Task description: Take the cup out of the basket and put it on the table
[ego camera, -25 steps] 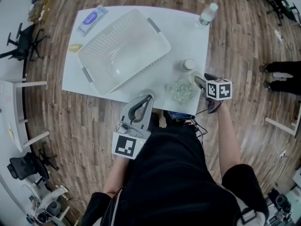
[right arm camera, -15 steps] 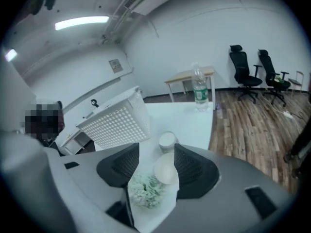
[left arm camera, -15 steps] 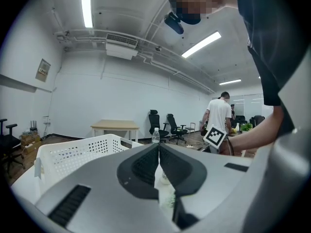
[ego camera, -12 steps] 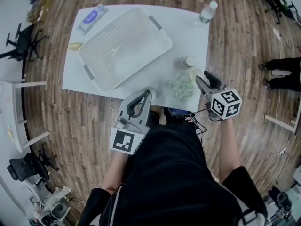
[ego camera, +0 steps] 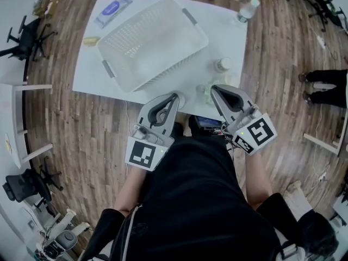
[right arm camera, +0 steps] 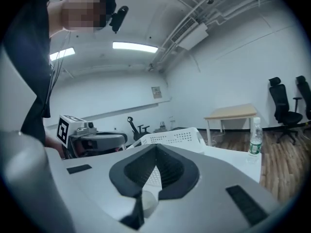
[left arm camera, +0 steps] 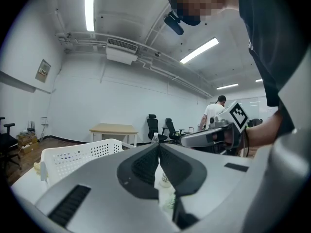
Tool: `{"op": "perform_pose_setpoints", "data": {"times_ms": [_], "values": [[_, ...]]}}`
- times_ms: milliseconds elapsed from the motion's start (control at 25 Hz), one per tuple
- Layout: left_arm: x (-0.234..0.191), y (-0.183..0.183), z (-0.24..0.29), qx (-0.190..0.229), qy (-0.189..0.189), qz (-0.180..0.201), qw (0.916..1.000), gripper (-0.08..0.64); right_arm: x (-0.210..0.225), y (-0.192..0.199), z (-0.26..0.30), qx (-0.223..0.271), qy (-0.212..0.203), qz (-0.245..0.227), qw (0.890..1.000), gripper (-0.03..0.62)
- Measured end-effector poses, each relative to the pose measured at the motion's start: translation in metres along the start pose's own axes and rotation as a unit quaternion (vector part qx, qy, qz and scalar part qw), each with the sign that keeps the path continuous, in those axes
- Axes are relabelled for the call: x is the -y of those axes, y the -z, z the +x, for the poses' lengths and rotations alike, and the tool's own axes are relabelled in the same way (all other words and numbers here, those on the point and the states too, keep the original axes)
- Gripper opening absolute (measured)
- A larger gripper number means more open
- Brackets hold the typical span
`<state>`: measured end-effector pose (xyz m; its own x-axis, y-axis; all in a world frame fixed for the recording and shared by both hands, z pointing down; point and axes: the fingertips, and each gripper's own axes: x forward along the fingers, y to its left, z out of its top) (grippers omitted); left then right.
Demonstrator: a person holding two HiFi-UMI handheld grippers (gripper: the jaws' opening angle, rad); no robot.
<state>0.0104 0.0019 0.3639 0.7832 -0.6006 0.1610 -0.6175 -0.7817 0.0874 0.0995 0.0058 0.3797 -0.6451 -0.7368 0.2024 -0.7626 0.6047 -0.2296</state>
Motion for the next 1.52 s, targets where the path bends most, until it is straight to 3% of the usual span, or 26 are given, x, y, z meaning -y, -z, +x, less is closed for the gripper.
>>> {"op": "perform_pose_setpoints", "data": {"times_ms": [360, 680, 1040, 1320, 1520], "values": [[-0.006, -0.015, -0.035, 0.03, -0.004, -0.001, 0.9996, 0.009, -0.058, -0.032, 0.018, 0.03, -0.034, -0.02, 0.999, 0.023], [0.015, 0.005, -0.062, 0.025, 0.034, -0.021, 0.9989, 0.009, -0.096, -0.033, -0.002, 0.016, -0.024, -0.044, 0.999, 0.023], [0.063, -0.003, -0.083, 0.057, -0.039, -0.028, 0.9972, 0.009, -0.107, -0.025, -0.065, 0.032, -0.07, -0.079, 0.994, 0.023], [0.143, 0.008, -0.084, 0.051, -0.082, -0.038, 0.9946, 0.009, -0.105, -0.004, -0.132, 0.04, -0.106, -0.055, 0.992, 0.023], [0.168, 0.015, -0.102, 0.05, -0.102, -0.037, 0.9929, 0.009, -0.121, 0.007, -0.151, 0.042, -0.128, -0.05, 0.99, 0.023]]}}
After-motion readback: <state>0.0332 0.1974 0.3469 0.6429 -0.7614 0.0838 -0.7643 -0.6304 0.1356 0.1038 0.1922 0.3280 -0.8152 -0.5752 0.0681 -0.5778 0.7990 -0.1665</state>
